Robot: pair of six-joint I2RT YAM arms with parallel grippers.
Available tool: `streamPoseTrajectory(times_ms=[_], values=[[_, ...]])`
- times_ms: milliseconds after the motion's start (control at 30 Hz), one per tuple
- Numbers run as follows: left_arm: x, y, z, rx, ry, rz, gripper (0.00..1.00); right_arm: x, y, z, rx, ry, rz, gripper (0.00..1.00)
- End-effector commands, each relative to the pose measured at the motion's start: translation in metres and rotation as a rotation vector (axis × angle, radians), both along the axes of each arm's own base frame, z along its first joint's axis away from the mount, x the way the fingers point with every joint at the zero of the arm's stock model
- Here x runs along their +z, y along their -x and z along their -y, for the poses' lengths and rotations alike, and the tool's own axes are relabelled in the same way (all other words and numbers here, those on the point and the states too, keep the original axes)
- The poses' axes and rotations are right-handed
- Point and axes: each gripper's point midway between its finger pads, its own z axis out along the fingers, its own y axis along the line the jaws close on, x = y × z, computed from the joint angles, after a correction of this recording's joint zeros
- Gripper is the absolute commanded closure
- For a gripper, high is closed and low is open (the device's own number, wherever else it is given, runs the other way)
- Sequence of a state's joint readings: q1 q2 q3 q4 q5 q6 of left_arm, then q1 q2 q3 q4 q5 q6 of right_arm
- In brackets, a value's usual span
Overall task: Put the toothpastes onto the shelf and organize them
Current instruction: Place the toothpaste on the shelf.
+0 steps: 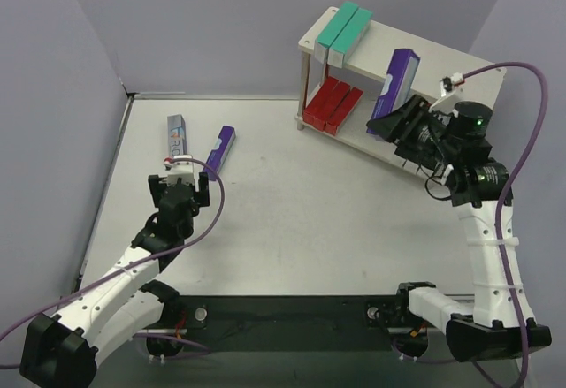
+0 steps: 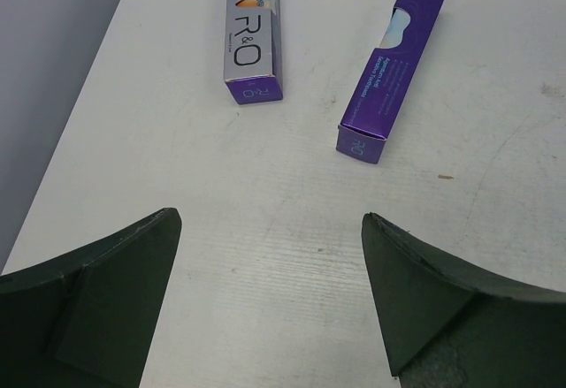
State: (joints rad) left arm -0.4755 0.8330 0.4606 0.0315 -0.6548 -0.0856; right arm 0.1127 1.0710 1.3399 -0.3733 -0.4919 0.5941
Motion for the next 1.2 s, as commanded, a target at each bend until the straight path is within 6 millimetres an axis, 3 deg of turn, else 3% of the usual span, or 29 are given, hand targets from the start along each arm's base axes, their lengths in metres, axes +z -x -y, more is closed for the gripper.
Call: streamPoseTrajectory(times_ms=[0,267,333,400,433,467,600,1167], values=[[0.027,-0.010,0.006,-0.006,0.060,0.059,0.05,0.061,-0.008,0.015,0.002,-0.215,0.063,0.68],[0.033,-0.008,-0.001,0.013,0.079,0.086,0.05,0.089,-0.056,0.071,-0.168,-0.456,0.046,0.67],[0.032,-0.008,-0.002,0.014,0.082,0.088,0.05,0.088,-0.065,0.078,-0.190,-0.545,0.012,0.67],[0.034,-0.009,-0.002,0.014,0.091,0.092,0.05,0.099,-0.073,0.087,-0.205,-0.651,0.033,0.66],[0.034,-0.009,-0.002,0.014,0.093,0.094,0.05,0.091,-0.078,0.089,-0.206,-0.695,0.012,0.66],[0.035,-0.008,-0.002,0.015,0.100,0.099,0.05,0.100,-0.080,0.095,-0.199,-0.715,0.056,0.65],[0.035,-0.008,-0.002,0.012,0.109,0.100,0.05,0.102,-0.087,0.100,-0.205,-0.782,0.049,0.63],[0.036,-0.008,0.002,-0.005,0.127,0.106,0.05,0.041,-0.099,0.127,-0.341,-0.848,-0.074,0.49]])
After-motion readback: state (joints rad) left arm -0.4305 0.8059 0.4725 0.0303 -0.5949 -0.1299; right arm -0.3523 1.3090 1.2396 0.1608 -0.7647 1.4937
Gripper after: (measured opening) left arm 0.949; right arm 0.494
